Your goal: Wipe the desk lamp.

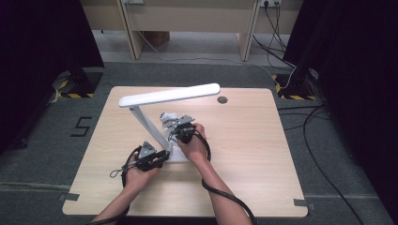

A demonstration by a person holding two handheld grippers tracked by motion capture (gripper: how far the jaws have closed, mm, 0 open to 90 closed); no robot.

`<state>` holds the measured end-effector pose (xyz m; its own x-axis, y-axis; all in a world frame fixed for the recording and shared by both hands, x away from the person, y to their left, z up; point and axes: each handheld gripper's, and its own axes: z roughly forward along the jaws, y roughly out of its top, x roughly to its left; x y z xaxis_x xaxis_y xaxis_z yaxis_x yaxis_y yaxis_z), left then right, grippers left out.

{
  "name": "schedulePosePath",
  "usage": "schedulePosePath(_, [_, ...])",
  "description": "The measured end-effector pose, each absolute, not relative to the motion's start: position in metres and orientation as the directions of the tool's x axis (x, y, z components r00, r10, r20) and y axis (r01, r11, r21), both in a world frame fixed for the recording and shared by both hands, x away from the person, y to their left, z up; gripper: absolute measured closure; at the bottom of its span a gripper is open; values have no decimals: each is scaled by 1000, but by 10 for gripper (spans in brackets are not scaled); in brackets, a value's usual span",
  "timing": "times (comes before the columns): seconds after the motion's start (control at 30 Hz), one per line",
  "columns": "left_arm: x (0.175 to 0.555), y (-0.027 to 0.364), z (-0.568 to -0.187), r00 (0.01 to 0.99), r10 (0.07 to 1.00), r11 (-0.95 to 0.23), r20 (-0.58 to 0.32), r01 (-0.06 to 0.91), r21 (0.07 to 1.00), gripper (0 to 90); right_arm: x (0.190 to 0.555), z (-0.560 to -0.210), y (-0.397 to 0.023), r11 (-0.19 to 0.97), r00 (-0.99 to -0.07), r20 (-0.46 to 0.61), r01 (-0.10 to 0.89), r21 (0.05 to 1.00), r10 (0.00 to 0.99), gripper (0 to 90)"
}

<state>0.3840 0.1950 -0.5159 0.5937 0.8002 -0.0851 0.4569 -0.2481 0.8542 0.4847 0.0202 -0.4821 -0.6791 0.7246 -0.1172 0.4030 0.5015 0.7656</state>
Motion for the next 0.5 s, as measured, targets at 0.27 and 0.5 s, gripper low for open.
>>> schedulePosePath(0.27, [384,195,-516,593,800,-247,-88,459,854,747,487,-482,-3,504,-642,-143,424,752,754,797])
schedulePosePath(0.5, [384,195,-516,592,801,-243,-89,458,855,747,489,-482,-24,481,-582,-151,466,743,799,797])
